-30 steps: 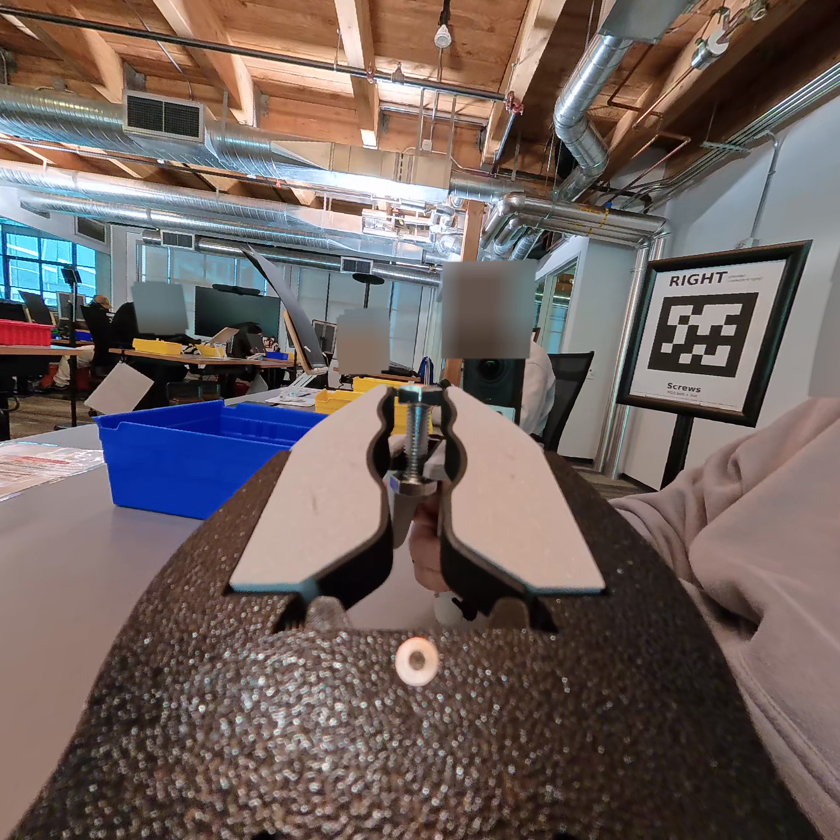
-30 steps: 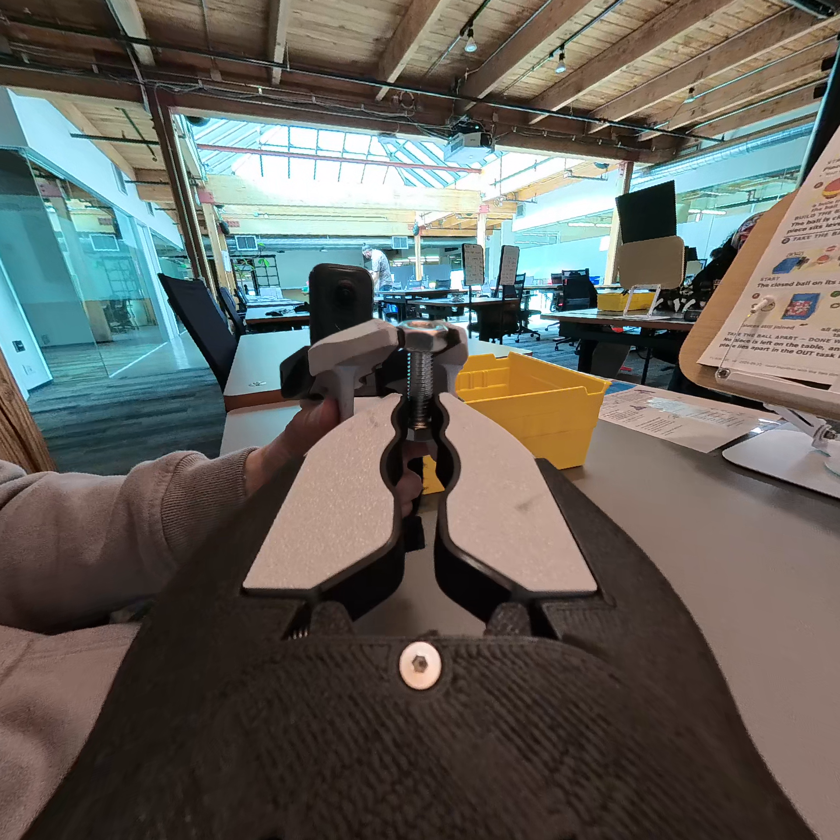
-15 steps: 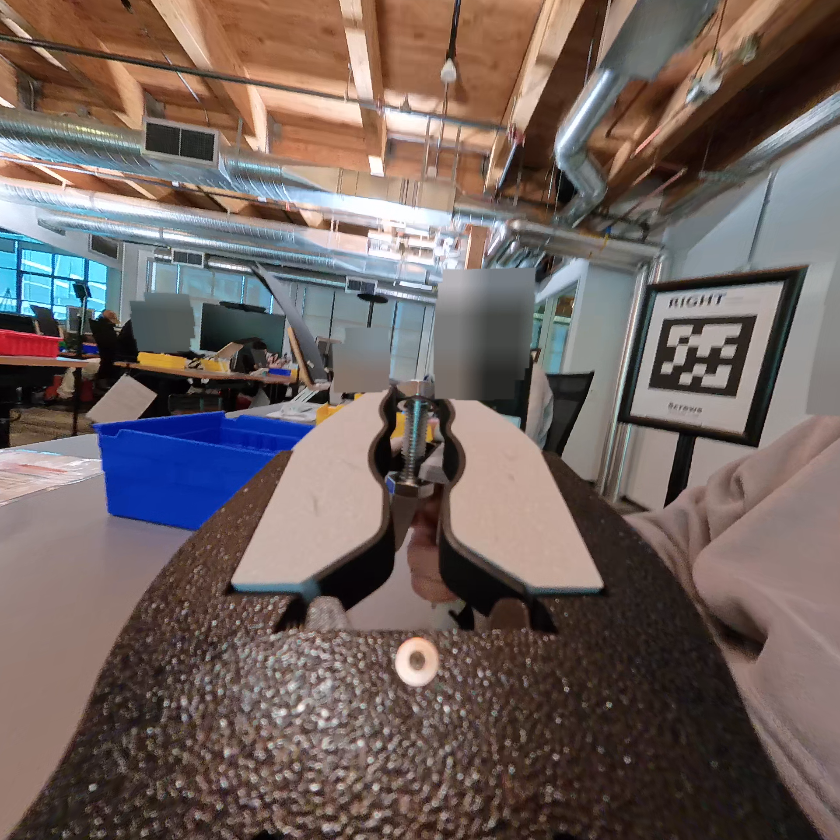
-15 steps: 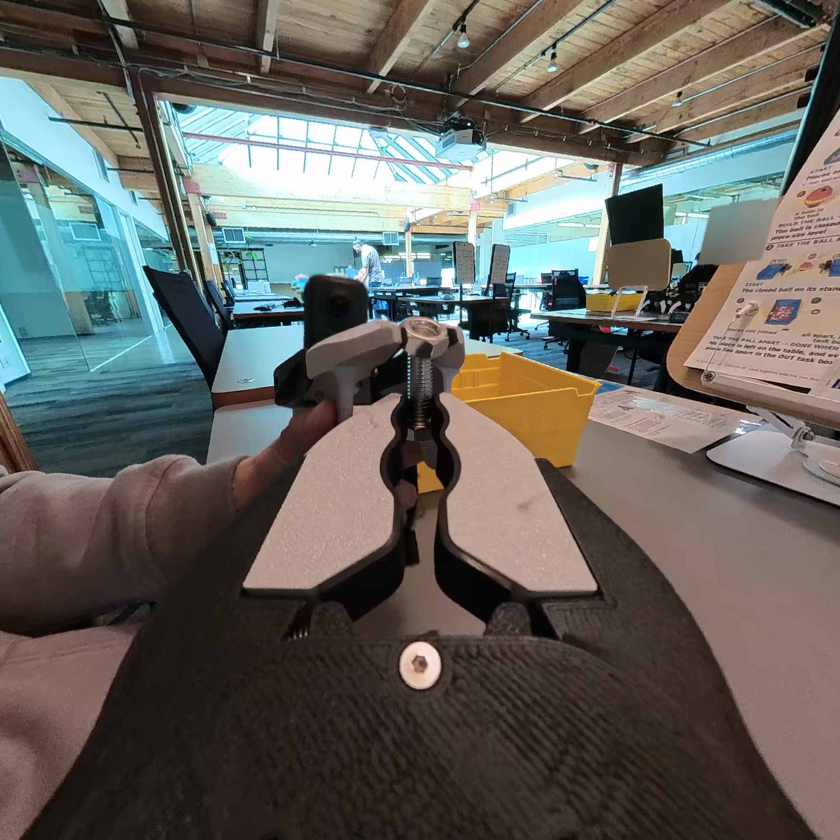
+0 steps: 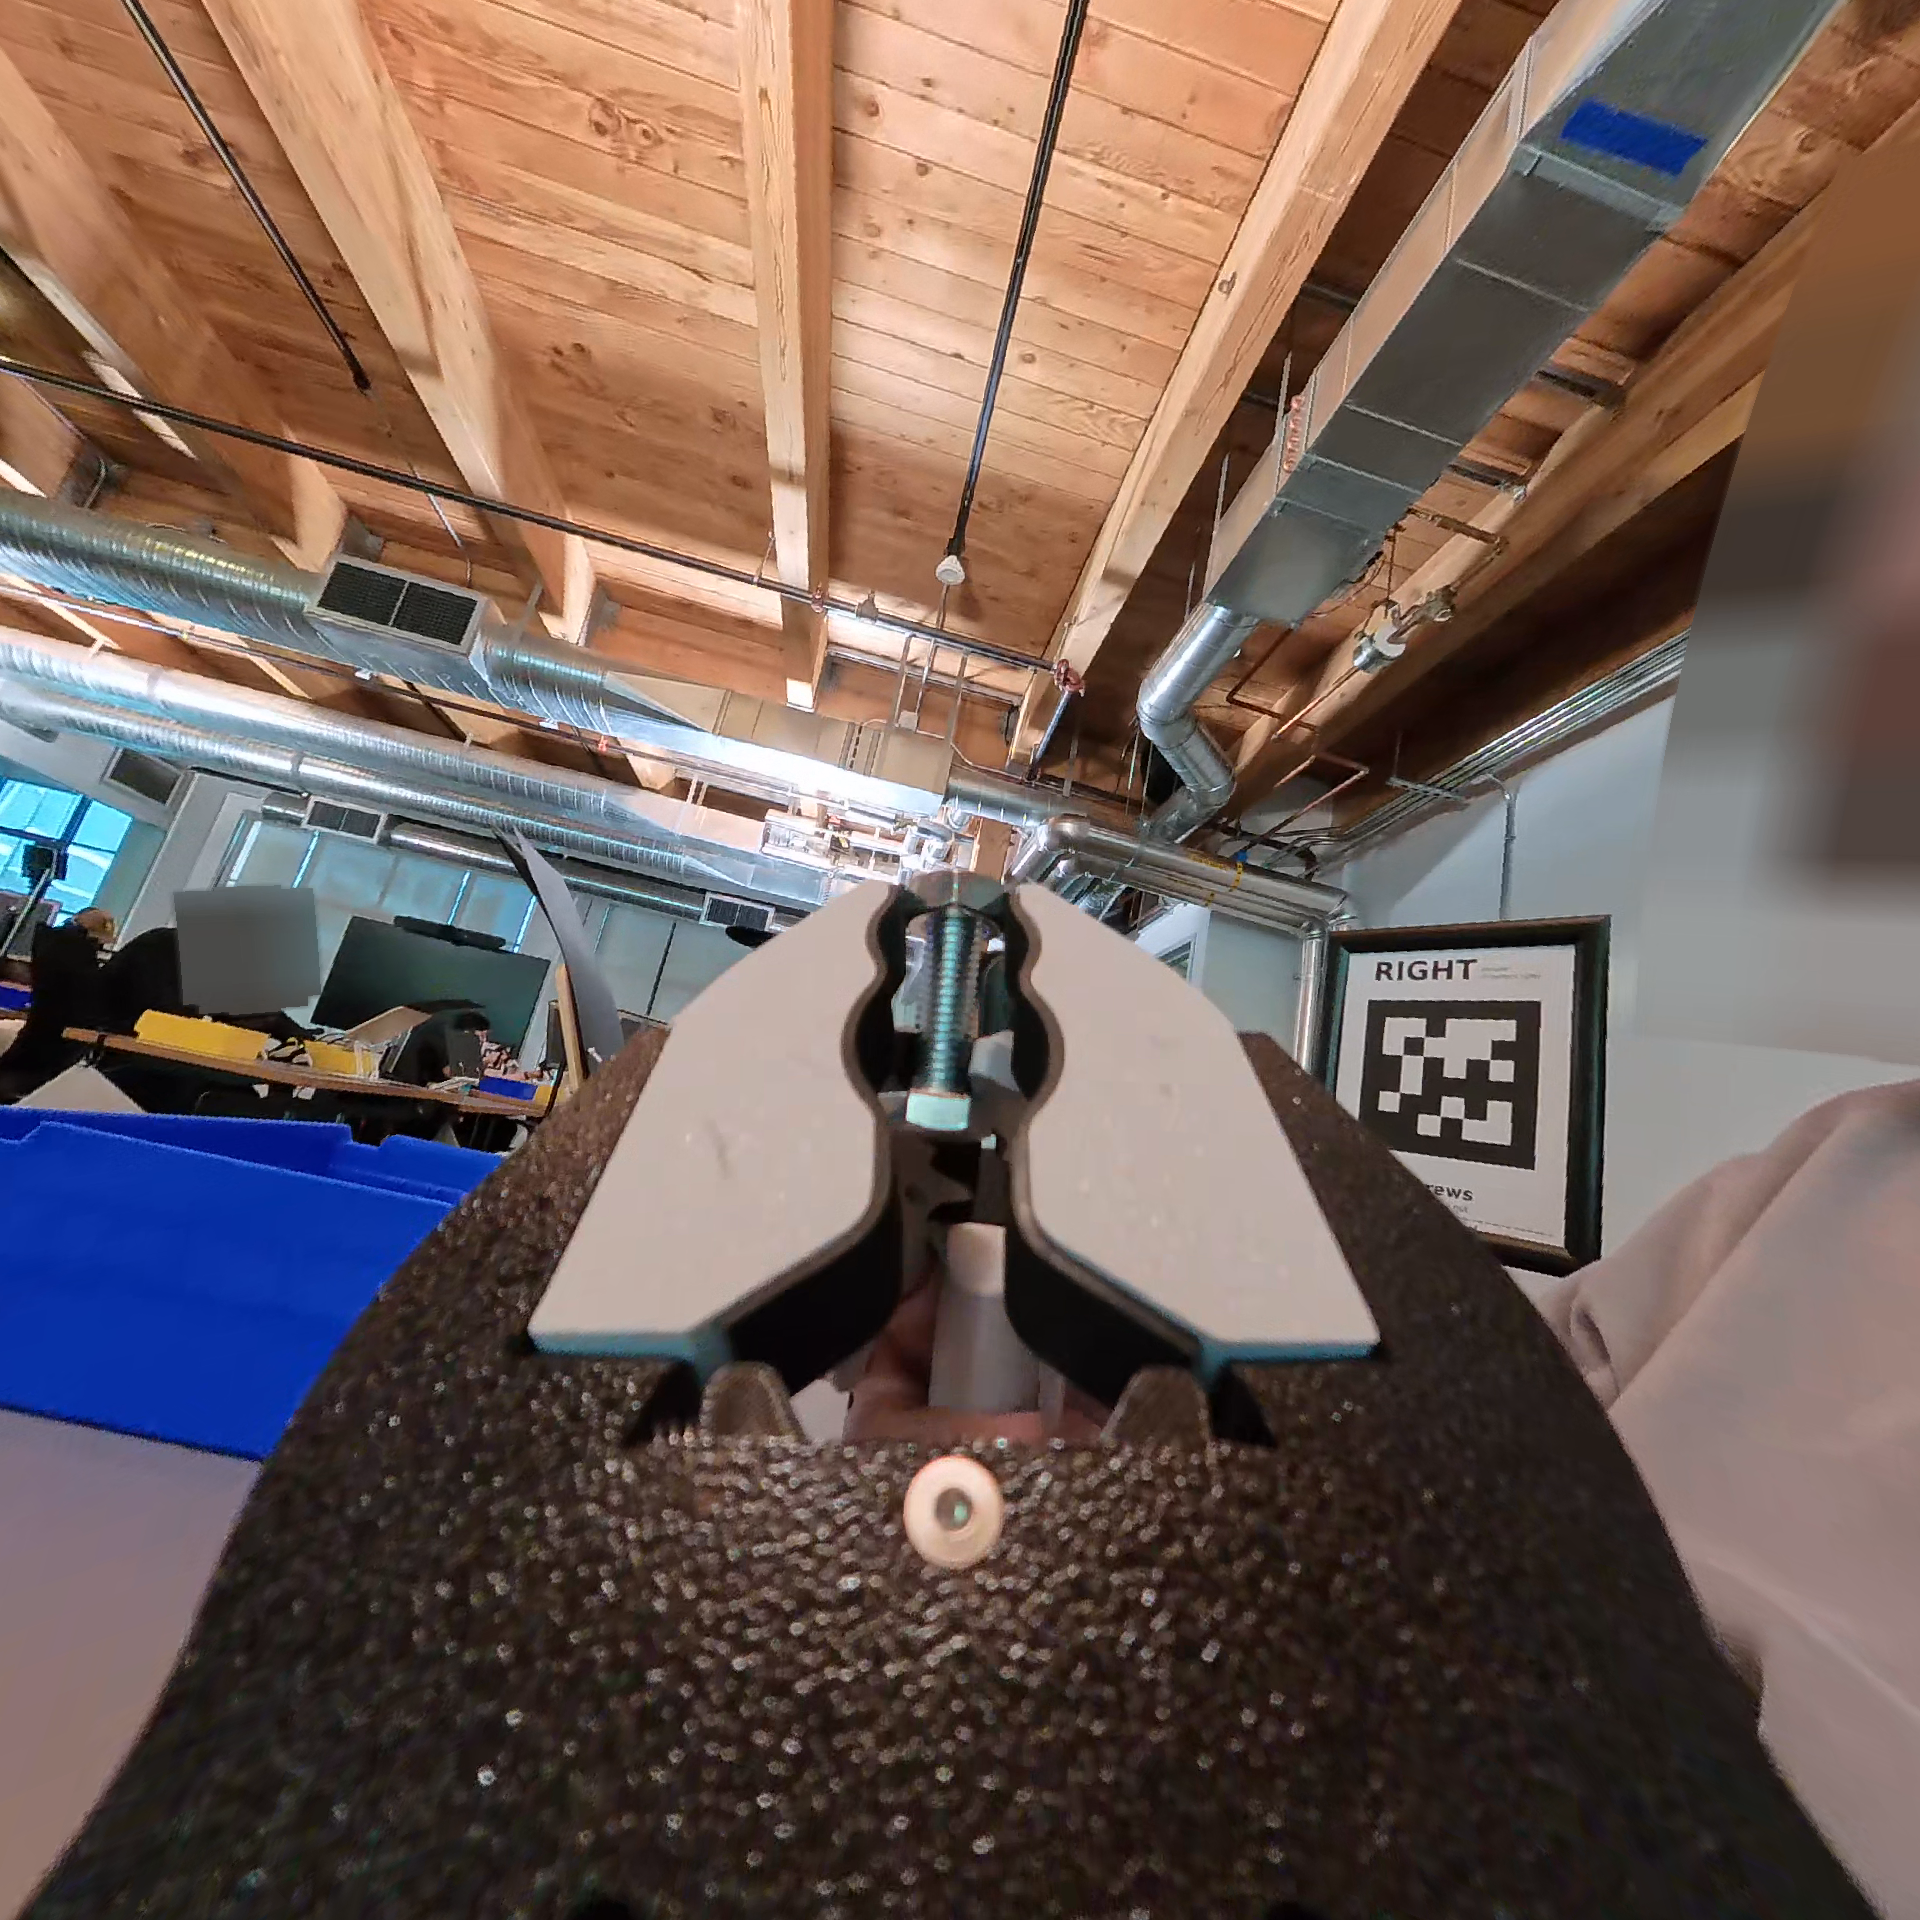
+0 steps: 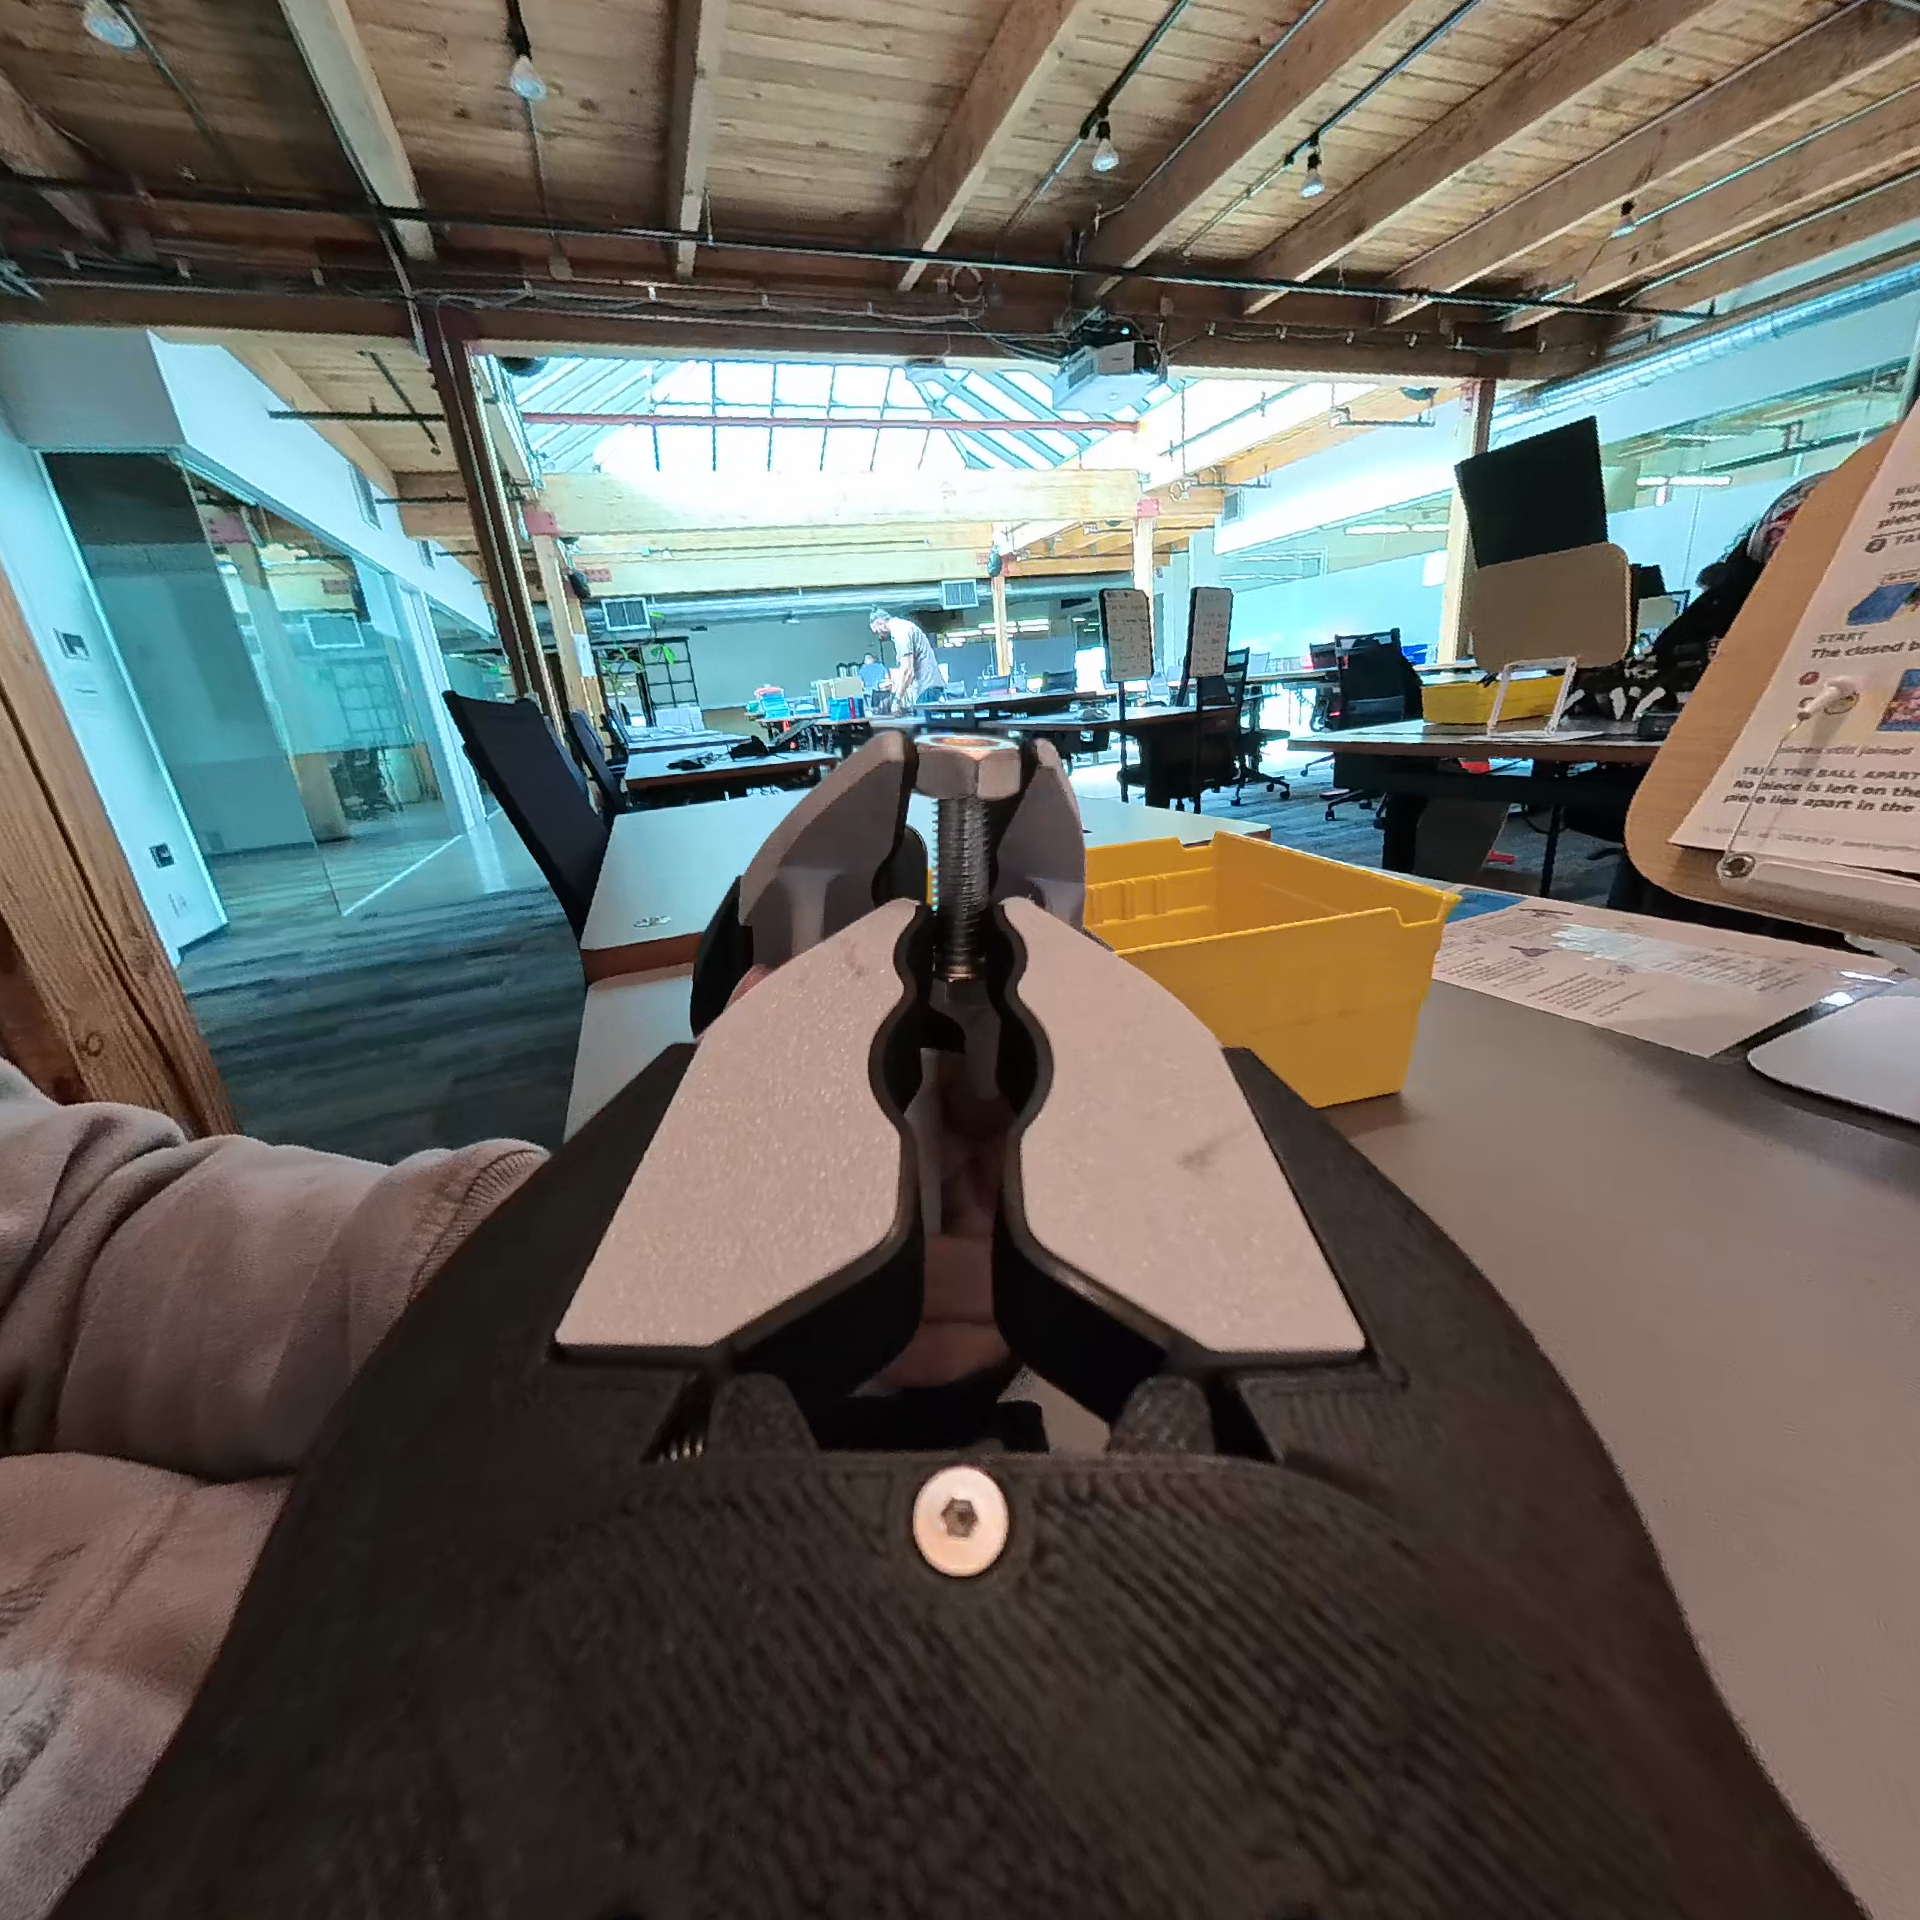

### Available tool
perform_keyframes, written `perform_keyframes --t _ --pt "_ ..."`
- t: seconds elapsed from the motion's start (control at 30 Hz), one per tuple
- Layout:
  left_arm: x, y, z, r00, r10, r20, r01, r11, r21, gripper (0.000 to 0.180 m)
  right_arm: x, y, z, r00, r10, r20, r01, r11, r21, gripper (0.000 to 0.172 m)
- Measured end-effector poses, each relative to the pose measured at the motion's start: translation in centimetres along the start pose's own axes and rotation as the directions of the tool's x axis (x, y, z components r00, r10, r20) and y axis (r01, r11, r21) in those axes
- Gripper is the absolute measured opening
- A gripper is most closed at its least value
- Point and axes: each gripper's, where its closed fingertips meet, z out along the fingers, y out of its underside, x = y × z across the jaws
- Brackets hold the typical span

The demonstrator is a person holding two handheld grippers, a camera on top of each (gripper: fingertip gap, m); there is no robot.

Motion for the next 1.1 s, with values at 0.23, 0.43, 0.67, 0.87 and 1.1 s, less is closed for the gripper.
perform_keyframes --t 0.23,0.43,0.67,0.87,1.1 --pt "-0.1 0.0 -0.1 1.0 0.011 0.009 -0.011 1.0 -0.017 0.017 0.1 0.1 -0.1 1.0 -0.017 -0.005 0.017 0.998 -0.053 0.009" --pt "-0.2 0.4 -0.2 1.0 0.014 0.008 -0.013 0.999 -0.044 0.017 0.2 0.0 -0.3 1.0 -0.023 0.002 0.023 0.997 -0.08 0.009" --pt "-0.4 0.5 -0.3 0.997 0.072 0.033 -0.07 0.995 -0.064 0.016 0.4 0.3 -0.3 1.0 -0.027 -0.003 0.027 0.994 -0.11 0.009" --pt "-0.4 0.2 -0.2 0.998 0.051 0.042 -0.049 0.998 -0.049 0.016 0.2 0.4 -0.2 0.998 -0.062 0.005 0.062 0.991 -0.117 0.009" --pt "-0.3 -0.4 0.0 0.997 0.065 0.047 -0.063 0.997 -0.046 0.016 0.6 0.5 -0.4 0.996 -0.089 -0.003 0.087 0.988 -0.129 0.009"
